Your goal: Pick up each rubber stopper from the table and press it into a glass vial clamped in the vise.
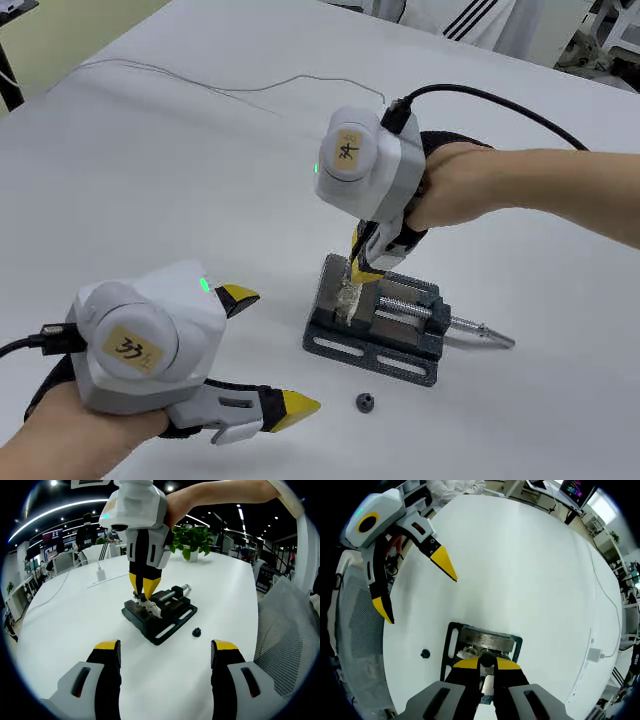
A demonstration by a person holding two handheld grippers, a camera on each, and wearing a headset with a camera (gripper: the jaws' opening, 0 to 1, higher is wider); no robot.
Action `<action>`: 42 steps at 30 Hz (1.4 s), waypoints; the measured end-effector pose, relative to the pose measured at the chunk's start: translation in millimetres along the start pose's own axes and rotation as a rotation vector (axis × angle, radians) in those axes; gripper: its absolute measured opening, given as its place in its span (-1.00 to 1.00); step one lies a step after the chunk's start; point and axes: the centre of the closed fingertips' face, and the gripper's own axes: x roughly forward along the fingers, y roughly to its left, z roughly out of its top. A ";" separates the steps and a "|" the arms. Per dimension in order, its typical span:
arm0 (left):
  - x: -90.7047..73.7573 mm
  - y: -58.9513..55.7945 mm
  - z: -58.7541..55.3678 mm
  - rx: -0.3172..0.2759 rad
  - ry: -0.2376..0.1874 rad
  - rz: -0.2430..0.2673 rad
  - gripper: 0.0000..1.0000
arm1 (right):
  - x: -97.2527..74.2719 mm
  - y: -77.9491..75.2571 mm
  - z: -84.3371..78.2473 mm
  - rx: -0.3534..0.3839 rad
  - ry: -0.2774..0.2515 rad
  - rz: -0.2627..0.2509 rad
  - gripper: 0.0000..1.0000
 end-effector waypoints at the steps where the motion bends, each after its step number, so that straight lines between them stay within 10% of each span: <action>1: 0.2 -0.3 -0.1 -0.001 0.000 -0.001 0.44 | -0.4 0.5 -0.2 -0.001 -0.003 -0.004 -0.92; 29: -2.9 3.3 -0.1 0.000 0.005 0.004 0.42 | -13.8 -1.1 -4.9 -0.052 -0.108 -0.006 -0.70; 42: -2.7 7.2 -1.7 -0.017 0.007 0.007 0.40 | -15.6 -6.7 -1.4 0.049 -0.189 0.101 -0.94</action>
